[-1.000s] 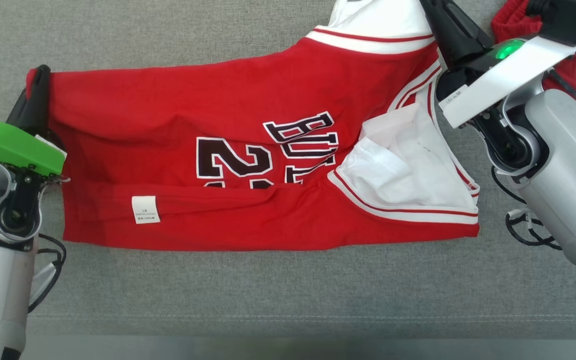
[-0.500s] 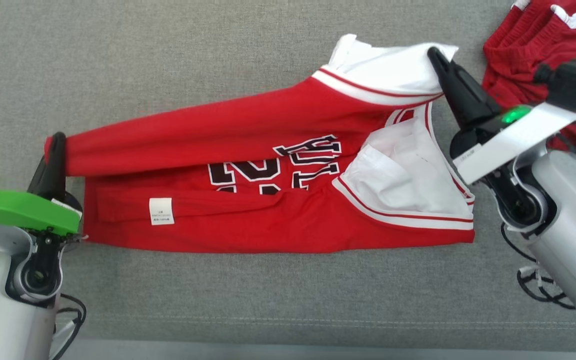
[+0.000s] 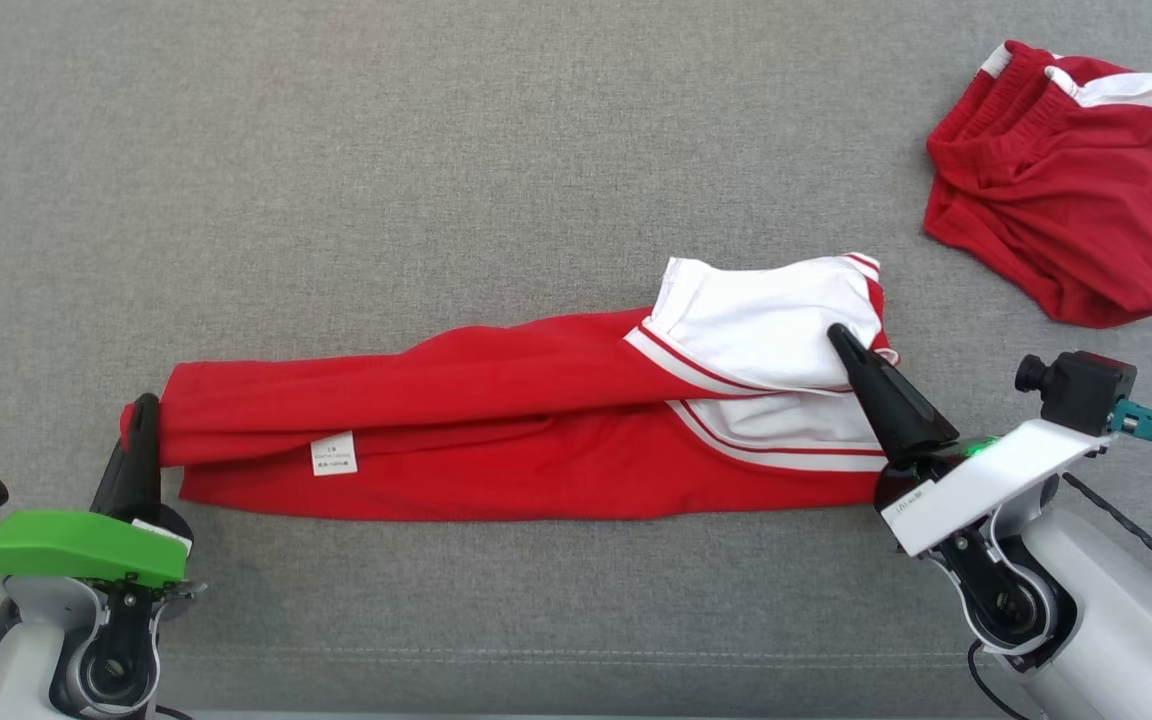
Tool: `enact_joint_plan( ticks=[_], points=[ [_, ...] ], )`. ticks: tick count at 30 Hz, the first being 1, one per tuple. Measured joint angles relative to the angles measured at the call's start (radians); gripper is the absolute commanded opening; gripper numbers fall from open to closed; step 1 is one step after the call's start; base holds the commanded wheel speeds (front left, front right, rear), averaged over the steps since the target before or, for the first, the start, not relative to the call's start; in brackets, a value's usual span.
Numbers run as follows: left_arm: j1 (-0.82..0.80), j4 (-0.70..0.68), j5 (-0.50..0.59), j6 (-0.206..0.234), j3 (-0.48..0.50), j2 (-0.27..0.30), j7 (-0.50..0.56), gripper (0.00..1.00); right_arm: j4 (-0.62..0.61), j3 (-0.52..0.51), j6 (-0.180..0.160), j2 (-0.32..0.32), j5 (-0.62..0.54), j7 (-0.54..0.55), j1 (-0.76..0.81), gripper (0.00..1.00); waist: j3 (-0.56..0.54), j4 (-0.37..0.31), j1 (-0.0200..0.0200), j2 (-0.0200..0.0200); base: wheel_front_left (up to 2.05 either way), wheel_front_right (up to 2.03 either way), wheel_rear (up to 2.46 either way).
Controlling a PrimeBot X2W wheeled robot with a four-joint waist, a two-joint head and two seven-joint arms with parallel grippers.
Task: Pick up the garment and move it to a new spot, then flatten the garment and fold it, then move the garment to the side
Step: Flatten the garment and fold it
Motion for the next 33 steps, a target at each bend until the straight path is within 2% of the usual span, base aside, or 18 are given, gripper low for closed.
enact_joint_plan(
  ticks=[7,10,17,23,24,25,27,28,30,33],
  points=[
    [0.036,-0.029,-0.001,0.000,0.004,0.004,-0.012,0.04,-0.086,-0.080,-0.002,0.009,-0.054,0.000,0.021,0.00,-0.035,-0.019,0.0000,0.0000,0.00,0.00,0.00],
    [0.048,-0.040,-0.003,0.000,0.001,0.006,-0.012,0.05,-0.125,-0.094,-0.018,0.008,-0.064,-0.001,0.032,0.00,-0.046,-0.029,0.0000,0.0000,0.00,0.00,0.00],
    [0.075,-0.062,-0.009,0.000,-0.016,0.003,-0.011,0.08,-0.129,-0.054,-0.038,0.023,-0.054,-0.001,0.163,0.00,-0.039,-0.040,0.0000,0.0000,0.00,0.00,0.00],
    [0.076,-0.069,-0.010,0.000,-0.016,0.005,-0.011,0.11,-0.126,-0.044,-0.058,0.037,-0.056,-0.001,0.176,0.00,-0.018,-0.050,0.0000,0.0000,0.00,0.00,0.00],
    [0.076,-0.069,-0.010,0.000,-0.017,0.005,-0.010,0.11,-0.124,-0.046,-0.061,0.038,-0.061,-0.001,0.176,0.09,-0.016,-0.052,0.0000,0.0000,0.00,0.00,0.00],
    [0.076,-0.069,-0.010,0.000,-0.020,0.006,-0.010,0.12,-0.123,-0.051,-0.063,0.041,-0.062,-0.001,0.176,0.31,-0.014,-0.053,0.0000,0.0000,0.00,0.00,0.00],
    [0.075,-0.070,-0.010,0.000,-0.022,0.006,-0.010,0.16,-0.122,-0.057,-0.065,0.042,-0.067,-0.001,0.176,0.50,-0.012,-0.054,0.0000,0.0000,0.00,0.00,0.00],
    [0.075,-0.070,-0.010,0.000,-0.023,0.006,-0.010,0.17,-0.122,-0.058,-0.070,0.044,-0.072,-0.001,0.176,0.69,-0.012,-0.055,0.0000,0.0000,0.00,0.00,0.00],
    [0.075,-0.070,-0.010,0.000,-0.023,0.008,-0.009,0.19,-0.121,-0.063,-0.072,0.048,-0.074,-0.001,0.176,0.99,-0.013,-0.056,0.0000,0.0000,0.00,0.00,0.00],
    [0.076,-0.070,-0.010,0.000,-0.022,0.015,-0.009,0.24,-0.111,-0.058,-0.081,0.051,-0.075,-0.001,0.180,1.00,-0.016,-0.060,0.0000,0.0000,0.00,0.00,0.00]
  ],
)
